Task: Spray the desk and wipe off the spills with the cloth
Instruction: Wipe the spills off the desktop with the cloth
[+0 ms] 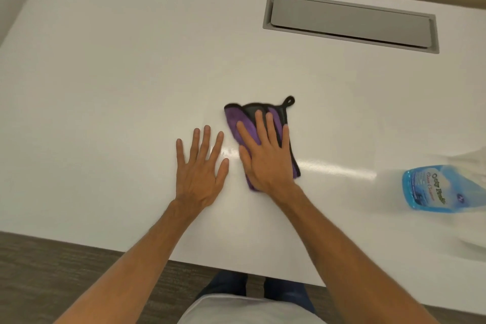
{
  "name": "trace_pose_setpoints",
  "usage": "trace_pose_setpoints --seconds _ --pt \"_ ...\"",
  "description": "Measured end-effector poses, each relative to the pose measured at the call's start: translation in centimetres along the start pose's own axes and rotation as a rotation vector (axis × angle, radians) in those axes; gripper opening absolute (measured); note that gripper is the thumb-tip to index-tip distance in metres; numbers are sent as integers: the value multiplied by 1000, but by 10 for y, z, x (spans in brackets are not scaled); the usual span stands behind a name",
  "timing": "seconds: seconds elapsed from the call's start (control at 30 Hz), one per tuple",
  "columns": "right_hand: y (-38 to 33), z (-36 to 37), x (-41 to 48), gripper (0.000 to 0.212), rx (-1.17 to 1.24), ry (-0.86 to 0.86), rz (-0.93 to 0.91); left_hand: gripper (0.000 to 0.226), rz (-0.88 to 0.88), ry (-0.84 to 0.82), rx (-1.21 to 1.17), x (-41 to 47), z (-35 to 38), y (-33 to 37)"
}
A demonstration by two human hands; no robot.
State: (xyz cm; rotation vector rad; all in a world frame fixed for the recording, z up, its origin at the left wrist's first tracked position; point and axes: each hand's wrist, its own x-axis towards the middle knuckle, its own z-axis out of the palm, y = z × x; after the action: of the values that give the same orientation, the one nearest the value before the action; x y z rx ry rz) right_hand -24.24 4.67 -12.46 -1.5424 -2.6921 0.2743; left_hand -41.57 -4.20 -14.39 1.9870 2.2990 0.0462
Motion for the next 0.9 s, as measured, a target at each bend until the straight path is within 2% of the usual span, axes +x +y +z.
trace_pose_setpoints --seconds 0.13,0.27,0.43,0.6,0.67,0.77,0.9 --pt "31 -12 46 58 -15 7 65 66 4 7 -5 0 0 -1" --pt "76 -19 53 57 -21 39 208 64 -1 6 -26 -1 -1 1" --pt "114 -15 -6 57 -52 83 360 64 -13 -18 -42 -2 -5 2" --pt "97 -4 -107 59 -50 96 432 63 -9 -12 -36 -3 -5 1" --pt "76 2 -138 59 -42 84 432 63 3 -1 -41 -3 -5 1" --pt "36 9 -162 61 -26 33 335 63 -1 2 -30 -3 -3 1" --pt "4 11 -144 62 -7 4 162 63 -3 3 -11 -2 -3 1"
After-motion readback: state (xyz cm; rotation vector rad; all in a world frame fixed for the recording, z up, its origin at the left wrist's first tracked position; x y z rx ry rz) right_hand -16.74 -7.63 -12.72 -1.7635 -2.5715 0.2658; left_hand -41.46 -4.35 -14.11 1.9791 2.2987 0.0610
